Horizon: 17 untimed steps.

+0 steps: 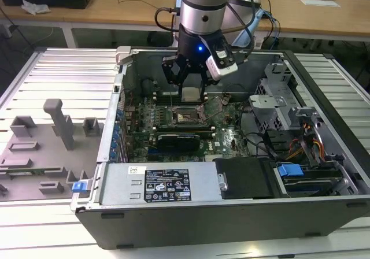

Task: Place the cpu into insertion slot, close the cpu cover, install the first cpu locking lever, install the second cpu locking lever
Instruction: 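Place the cpu into insertion slot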

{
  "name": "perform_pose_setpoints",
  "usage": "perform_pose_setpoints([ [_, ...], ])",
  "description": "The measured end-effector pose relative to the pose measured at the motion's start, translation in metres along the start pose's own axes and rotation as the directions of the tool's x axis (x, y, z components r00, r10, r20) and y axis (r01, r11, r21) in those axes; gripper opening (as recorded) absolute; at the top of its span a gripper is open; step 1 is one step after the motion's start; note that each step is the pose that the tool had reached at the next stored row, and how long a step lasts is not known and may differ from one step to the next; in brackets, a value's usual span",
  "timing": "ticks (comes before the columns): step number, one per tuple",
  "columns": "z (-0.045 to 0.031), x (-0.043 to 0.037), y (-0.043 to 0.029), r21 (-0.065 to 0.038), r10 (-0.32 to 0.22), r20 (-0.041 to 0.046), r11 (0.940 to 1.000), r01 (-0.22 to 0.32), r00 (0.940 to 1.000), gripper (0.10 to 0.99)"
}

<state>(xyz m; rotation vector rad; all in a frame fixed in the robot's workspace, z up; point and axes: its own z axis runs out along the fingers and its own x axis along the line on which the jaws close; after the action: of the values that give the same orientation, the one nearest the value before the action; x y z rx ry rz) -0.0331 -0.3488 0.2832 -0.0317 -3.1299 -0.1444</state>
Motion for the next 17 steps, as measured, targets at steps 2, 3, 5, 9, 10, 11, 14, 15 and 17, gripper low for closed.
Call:
perform_pose_setpoints([
  [2, 0.0045, -0.0001, 0.0004, 0.0, 0.0, -0.0001, 1.0, 0.0, 1.0, 0.541],
  [3, 0.0056, -0.0001, 0.0003, 0.0, 0.001, 0.0, 1.0, -0.001, 1.0, 0.541],
  [5, 0.0063, 0.0, 0.0002, 0.0, 0.025, 0.0022, 0.9997, -0.025, 0.9997, 0.541],
  [9, 0.0075, 0.0, 0.0001, -0.002, 0.125, 0.0113, 0.9922, -0.125, 0.9921, 0.541],
  [10, 0.0076, -0.0001, 0.0001, -0.002, 0.149, 0.0136, 0.9888, -0.149, 0.9887, 0.541],
  [11, 0.0078, 0.0, 0.0001, -0.003, 0.17, 0.0154, 0.9855, -0.17, 0.9854, 0.541],
  [14, 0.0091, -0.0001, 0.0, -0.005, 0.235, 0.0215, 0.9719, -0.235, 0.9717, 0.541],
  [15, 0.0094, -0.0001, 0.0, -0.005, 0.251, 0.0228, 0.9681, -0.251, 0.9678, 0.541],
  [17, 0.0109, -0.0001, -0.0002, -0.007, 0.313, 0.0284, 0.9497, -0.313, 0.9493, 0.541],
])
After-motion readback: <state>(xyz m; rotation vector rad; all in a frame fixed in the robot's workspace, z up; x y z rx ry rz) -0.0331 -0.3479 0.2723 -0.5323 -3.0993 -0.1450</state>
